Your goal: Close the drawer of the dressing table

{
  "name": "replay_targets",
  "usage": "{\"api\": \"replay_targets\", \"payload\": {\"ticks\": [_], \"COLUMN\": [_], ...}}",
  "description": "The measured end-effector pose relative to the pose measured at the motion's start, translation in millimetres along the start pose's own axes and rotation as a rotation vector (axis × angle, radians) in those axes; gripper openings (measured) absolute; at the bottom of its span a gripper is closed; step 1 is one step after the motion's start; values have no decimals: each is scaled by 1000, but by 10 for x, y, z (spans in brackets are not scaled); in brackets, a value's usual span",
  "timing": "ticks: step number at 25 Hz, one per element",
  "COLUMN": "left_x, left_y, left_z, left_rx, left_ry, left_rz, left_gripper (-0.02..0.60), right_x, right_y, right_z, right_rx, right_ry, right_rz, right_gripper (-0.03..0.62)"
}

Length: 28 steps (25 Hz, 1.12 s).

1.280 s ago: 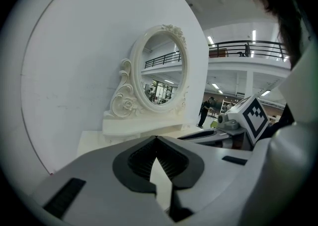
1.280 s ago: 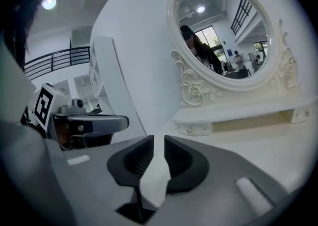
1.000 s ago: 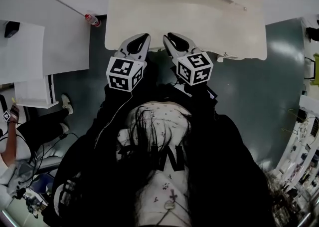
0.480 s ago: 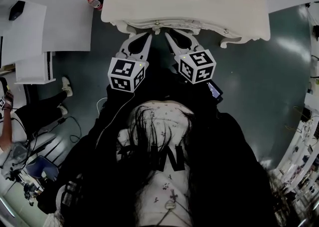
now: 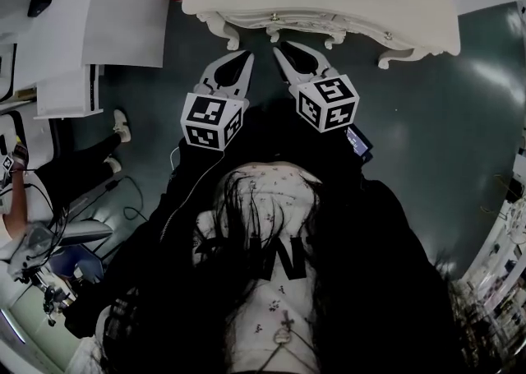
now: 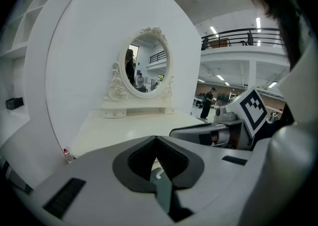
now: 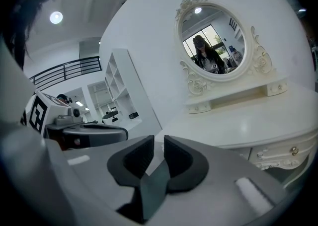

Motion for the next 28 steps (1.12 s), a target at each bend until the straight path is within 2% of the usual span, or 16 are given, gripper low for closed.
{"api": "replay_targets", "payload": {"ticks": [7, 15, 22, 28], "left_x": [-42, -352, -563, -629], "left_y": [262, 602, 764, 783], "left_z": [244, 687, 1017, 1167], "left_rx": [-13, -48, -109, -160], "left_ry": [-12, -5, -19, -48], "left_rz": [-12, -6, -11, -23], "left_gripper": [-5, -5, -5, -5], "right_x": [-50, -318, -558, -700], "right_y": [243, 794, 1254, 1482], "right_z": [-163, -325, -399, -418], "right_rx": [-36, -74, -107, -127], "right_ry": [-29, -26, -21, -6], "right_rz": [0, 6, 16, 38], "right_gripper": [61, 51, 20, 19]}}
Point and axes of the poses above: the fingertips, and each gripper's own axes: z backward along the fingers, y to its left, x out of its top, the point moved 5 cm from there along z, backward along the fingers, and after that the axes turned 15 degrees about x, right-handed, at the moved point
